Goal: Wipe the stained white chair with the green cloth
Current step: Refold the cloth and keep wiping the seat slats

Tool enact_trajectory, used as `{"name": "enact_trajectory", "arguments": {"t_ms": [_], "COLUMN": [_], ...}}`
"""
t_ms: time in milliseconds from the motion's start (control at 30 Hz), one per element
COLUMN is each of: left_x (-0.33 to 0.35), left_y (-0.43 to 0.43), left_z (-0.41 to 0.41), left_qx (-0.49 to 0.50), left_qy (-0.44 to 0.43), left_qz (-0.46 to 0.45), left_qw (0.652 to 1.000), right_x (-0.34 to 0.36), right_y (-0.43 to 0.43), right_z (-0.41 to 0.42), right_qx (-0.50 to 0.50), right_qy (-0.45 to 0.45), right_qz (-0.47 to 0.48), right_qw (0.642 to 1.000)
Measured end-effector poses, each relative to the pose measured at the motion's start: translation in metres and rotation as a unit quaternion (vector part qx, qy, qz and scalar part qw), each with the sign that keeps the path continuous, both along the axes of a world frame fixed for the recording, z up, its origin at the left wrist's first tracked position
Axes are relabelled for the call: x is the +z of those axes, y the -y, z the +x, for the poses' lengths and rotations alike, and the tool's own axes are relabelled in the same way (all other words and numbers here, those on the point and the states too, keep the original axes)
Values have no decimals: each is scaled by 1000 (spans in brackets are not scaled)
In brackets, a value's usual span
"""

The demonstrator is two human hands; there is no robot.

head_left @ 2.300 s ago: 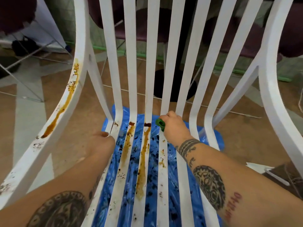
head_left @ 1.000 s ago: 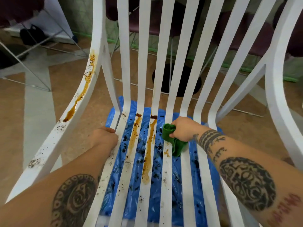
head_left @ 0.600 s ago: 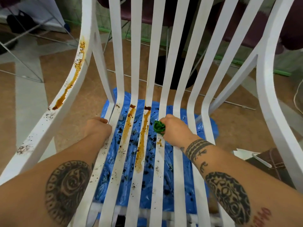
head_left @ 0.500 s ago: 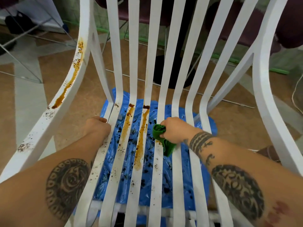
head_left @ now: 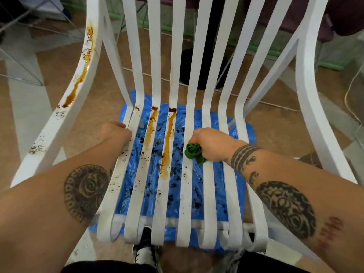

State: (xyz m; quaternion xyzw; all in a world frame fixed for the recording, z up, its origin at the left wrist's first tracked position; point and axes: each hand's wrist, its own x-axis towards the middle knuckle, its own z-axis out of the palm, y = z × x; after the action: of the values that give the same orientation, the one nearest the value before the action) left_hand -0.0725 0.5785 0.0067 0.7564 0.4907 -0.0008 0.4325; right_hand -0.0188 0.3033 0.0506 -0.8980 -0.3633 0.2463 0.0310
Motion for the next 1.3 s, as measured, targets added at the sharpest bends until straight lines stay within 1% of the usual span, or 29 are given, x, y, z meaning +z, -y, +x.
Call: {"name": "enact_trajectory", "arguments": {"t_ms": [100, 133, 200, 267, 333, 400, 467, 533, 567, 600, 667, 733, 800, 867, 933, 1000, 1033, 1067, 1200, 1300], "left_x": [-1, -1, 0, -1, 4, 10, 15, 19, 20, 20, 20, 19, 17, 20, 26, 30, 33, 32, 31, 31], "left_y": [0, 0, 1, 1, 3, 4, 8, 16, 20, 25, 38, 53, 65, 77, 88, 96, 99, 102, 108, 110], "left_z": [-1, -1, -3, -3, -5, -10, -16, -24, -28, -33, -45, -59, -73, -86, -97, -103, -105, -108, -119, -126], "left_qx": [-2, -4, -5, -3, -11, -43, -82, -113, -124, -134, -170, -207, -237, -250, -260, -273, -285, -296, -321, -328], "left_qy": [1, 0, 0, -1, -6, -19, -21, 0, 17, 32, 50, 46, 46, 49, 34, 27, 22, 16, -5, -25], "left_qz": [4, 2, 2, 2, 2, 21, 70, 112, 125, 131, 128, 135, 142, 134, 165, 189, 186, 177, 161, 155], "left_qw": [1000, 1000, 1000, 1000, 1000, 999, 994, 987, 984, 982, 976, 968, 960, 958, 951, 943, 940, 938, 933, 931], "right_x": [-5, -11, -22, -27, -25, -18, -10, -6, -6, -8, -16, -18, -16, -9, -5, -6, -7, -9, -19, -7], "right_y": [-6, -8, -5, 1, 4, 3, -1, -5, -6, -8, -11, -11, -8, -4, 0, 6, 7, 9, 14, 19], "right_z": [-5, -11, -25, -35, -44, -51, -53, -54, -58, -64, -81, -98, -107, -106, -102, -98, -98, -104, -125, -131], "right_qx": [-52, -68, -86, -77, -61, -67, -128, -234, -270, -282, -237, -161, -90, -54, -84, -171, -202, -211, -147, -108], "right_qy": [51, 53, 38, 18, -8, -35, -63, -90, -87, -69, -24, 2, 7, -7, -17, -10, -3, -2, -2, -56], "right_qz": [24, 36, 61, 72, 66, 40, 30, 73, 103, 121, 119, 94, 68, 54, 66, 97, 110, 114, 78, 51], "right_qw": [997, 996, 994, 994, 996, 996, 989, 965, 953, 949, 964, 982, 994, 997, 994, 980, 973, 971, 986, 991]}}
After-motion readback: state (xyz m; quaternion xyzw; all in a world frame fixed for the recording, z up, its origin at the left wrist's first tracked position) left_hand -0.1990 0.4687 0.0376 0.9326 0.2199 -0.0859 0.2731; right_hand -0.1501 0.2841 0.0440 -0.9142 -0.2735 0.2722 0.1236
